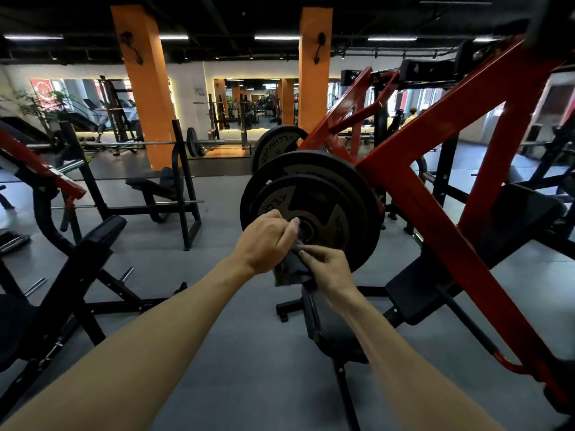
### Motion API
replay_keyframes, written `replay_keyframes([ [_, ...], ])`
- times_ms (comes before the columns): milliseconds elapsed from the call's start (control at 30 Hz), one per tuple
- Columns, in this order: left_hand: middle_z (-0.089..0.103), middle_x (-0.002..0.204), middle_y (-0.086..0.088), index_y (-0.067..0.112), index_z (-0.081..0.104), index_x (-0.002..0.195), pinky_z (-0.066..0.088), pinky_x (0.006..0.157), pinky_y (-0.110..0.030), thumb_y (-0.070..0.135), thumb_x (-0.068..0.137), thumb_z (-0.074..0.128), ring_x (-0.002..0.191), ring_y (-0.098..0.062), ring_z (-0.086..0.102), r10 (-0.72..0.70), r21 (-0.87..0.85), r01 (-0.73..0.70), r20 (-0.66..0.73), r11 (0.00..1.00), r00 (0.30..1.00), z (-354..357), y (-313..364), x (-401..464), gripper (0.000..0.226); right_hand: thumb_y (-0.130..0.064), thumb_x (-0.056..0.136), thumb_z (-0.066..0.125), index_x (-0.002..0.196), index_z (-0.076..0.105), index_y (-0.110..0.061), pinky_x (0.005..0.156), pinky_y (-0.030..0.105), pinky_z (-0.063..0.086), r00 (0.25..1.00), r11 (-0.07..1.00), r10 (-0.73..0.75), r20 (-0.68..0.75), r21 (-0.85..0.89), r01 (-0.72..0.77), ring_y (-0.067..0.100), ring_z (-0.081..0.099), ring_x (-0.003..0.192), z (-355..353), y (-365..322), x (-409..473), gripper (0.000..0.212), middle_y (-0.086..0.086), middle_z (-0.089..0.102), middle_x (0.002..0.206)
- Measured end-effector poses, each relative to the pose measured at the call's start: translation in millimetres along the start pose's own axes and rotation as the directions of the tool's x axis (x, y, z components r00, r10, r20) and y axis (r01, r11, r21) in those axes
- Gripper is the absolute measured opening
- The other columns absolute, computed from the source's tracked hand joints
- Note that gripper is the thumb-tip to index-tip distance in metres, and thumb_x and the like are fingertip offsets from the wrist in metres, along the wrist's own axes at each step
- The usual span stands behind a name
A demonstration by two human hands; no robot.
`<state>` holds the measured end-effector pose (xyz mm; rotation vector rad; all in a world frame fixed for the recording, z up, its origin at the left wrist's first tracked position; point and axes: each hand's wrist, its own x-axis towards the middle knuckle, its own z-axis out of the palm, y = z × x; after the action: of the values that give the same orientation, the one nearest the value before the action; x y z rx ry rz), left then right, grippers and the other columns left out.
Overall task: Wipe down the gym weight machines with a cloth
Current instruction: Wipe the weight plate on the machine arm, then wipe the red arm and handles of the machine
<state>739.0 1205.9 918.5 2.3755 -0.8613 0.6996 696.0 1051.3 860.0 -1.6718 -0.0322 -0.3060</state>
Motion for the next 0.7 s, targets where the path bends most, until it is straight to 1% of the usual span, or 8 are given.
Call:
replay_keyframes([
  [100, 0.058, 0.072, -0.004, 0.008, 0.057, 0.072, 0.044, 0.079, -0.036, 0.036, 0.102, 0.033, 0.079, -0.021, 0.051, 0.079, 0.076, -0.078, -0.019, 0.994, 0.997, 4, 7, 21, 0.048, -0.004, 0.099, 0.060, 0.112, 0.072, -0.001, 0.068, 0.041, 0.063, 0.952, 0.886, 0.305, 0.006, 0.365, -0.287, 0.032, 0.074, 0.088, -19, -3, 1, 0.018, 0.018, 0.074, 0.102],
  [167, 0.062, 0.088, -0.005, 0.009, 0.062, 0.087, 0.047, 0.084, -0.039, 0.034, 0.099, 0.039, 0.090, -0.024, 0.054, 0.167, 0.176, -0.164, -0.001, 0.971, 0.986, 11, 15, 37, 0.035, -0.003, 0.102, 0.054, 0.122, 0.066, 0.001, 0.054, 0.032, 0.059, 0.885, 0.660, 0.460, 0.071, 0.640, -0.395, 0.030, 0.072, 0.084, -41, 0, 7, 0.024, 0.020, 0.071, 0.103],
  [233, 0.064, 0.102, -0.005, 0.010, 0.065, 0.100, 0.050, 0.088, -0.040, 0.034, 0.096, 0.043, 0.102, -0.025, 0.056, 0.212, 0.250, -0.211, 0.022, 0.945, 0.977, 21, 28, 55, 0.033, -0.006, 0.105, 0.048, 0.137, 0.056, 0.000, 0.050, 0.032, 0.058, 0.837, 0.362, 0.525, 0.152, 0.850, -0.382, 0.027, 0.069, 0.076, -69, 3, 15, 0.034, 0.020, 0.067, 0.098],
  [333, 0.064, 0.115, -0.005, 0.010, 0.065, 0.112, 0.049, 0.096, -0.040, 0.038, 0.096, 0.042, 0.116, -0.024, 0.055, 0.257, 0.329, -0.255, 0.037, 0.909, 0.966, 34, 46, 82, 0.040, -0.007, 0.107, 0.040, 0.144, 0.048, 0.001, 0.075, 0.038, 0.059, 0.867, 0.124, 0.480, 0.137, 0.967, -0.221, 0.032, 0.064, 0.103, -117, 4, 30, 0.039, 0.024, 0.063, 0.118],
  [400, 0.062, 0.126, -0.006, 0.008, 0.063, 0.121, 0.045, 0.104, -0.039, 0.038, 0.096, 0.044, 0.126, -0.024, 0.052, 0.254, 0.358, -0.241, 0.012, 0.902, 0.967, 42, 53, 102, 0.043, -0.010, 0.107, 0.040, 0.145, 0.047, 0.000, 0.069, 0.033, 0.060, 0.897, 0.007, 0.417, 0.148, 0.986, -0.165, 0.028, 0.062, 0.096, -142, 4, 34, 0.040, 0.023, 0.061, 0.116],
  [467, 0.058, 0.136, -0.008, 0.007, 0.058, 0.132, 0.040, 0.109, -0.039, 0.036, 0.097, 0.048, 0.134, -0.024, 0.048, 0.222, 0.362, -0.206, -0.002, 0.909, 0.975, 51, 61, 123, 0.046, -0.011, 0.107, 0.043, 0.144, 0.047, 0.000, 0.061, 0.025, 0.053, 0.853, -0.064, 0.465, 0.236, 0.970, -0.234, 0.026, 0.057, 0.086, -161, 7, 40, 0.039, 0.025, 0.057, 0.108],
  [567, 0.052, 0.146, -0.009, 0.008, 0.051, 0.142, 0.035, 0.115, -0.039, 0.038, 0.099, 0.049, 0.142, -0.024, 0.041, 0.211, 0.384, -0.198, 0.009, 0.902, 0.978, 67, 72, 154, 0.052, -0.009, 0.108, 0.040, 0.140, 0.049, 0.002, 0.057, 0.024, 0.043, 0.804, -0.024, 0.501, 0.320, 0.934, -0.357, 0.024, 0.051, 0.079, -182, -7, 52, 0.035, 0.028, 0.056, 0.107],
  [700, 0.040, 0.158, -0.008, 0.010, 0.039, 0.152, 0.025, 0.122, -0.039, 0.041, 0.100, 0.048, 0.152, -0.023, 0.027, 0.210, 0.371, -0.195, -0.002, 0.908, 0.978, 82, 90, 197, 0.062, -0.003, 0.094, 0.053, 0.113, 0.061, 0.006, 0.045, 0.020, 0.046, 0.907, 0.344, 0.382, 0.178, 0.884, -0.318, 0.019, 0.058, 0.065, -204, -80, 83, 0.022, 0.018, 0.066, 0.096],
])
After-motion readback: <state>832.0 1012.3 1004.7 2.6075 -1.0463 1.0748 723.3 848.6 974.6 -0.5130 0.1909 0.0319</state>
